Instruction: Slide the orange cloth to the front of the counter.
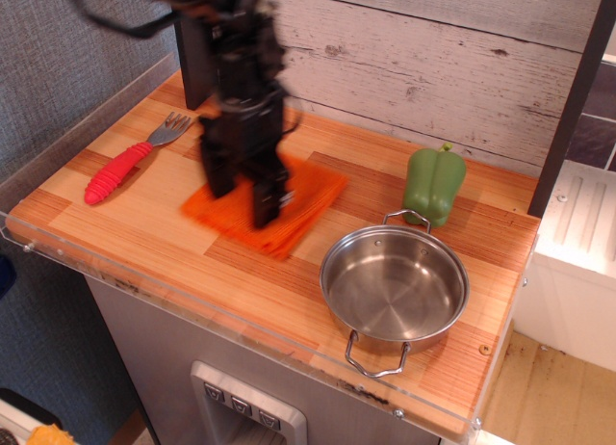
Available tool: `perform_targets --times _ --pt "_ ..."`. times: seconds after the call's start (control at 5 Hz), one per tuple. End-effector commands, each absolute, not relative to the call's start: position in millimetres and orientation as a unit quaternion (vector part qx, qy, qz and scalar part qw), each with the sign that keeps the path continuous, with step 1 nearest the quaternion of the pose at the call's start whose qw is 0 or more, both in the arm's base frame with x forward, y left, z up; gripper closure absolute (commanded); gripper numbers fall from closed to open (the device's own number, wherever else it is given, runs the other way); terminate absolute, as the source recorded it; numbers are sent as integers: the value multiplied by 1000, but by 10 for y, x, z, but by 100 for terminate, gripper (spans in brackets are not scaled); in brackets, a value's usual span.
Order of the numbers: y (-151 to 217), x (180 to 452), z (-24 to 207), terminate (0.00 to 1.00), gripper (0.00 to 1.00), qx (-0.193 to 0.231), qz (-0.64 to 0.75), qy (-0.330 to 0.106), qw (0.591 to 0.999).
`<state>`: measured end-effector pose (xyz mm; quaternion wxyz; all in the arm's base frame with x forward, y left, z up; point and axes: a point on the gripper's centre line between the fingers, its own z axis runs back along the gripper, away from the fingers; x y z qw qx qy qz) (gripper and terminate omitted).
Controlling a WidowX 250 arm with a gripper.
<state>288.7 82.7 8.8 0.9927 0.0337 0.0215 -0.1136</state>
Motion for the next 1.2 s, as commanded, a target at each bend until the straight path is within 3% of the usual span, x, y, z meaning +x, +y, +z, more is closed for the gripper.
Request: perform_targets --times 0.0,0.4,0.8,1.0 --pt "1201 2427 277 0 0 34 -102 15 994" --pt "1081 2485 335 0 0 28 -140 -4 990" --pt "995 2610 1027 0 0 14 -158 -81 984" --pt "1109 2517 1246 0 0 15 -127 -81 988"
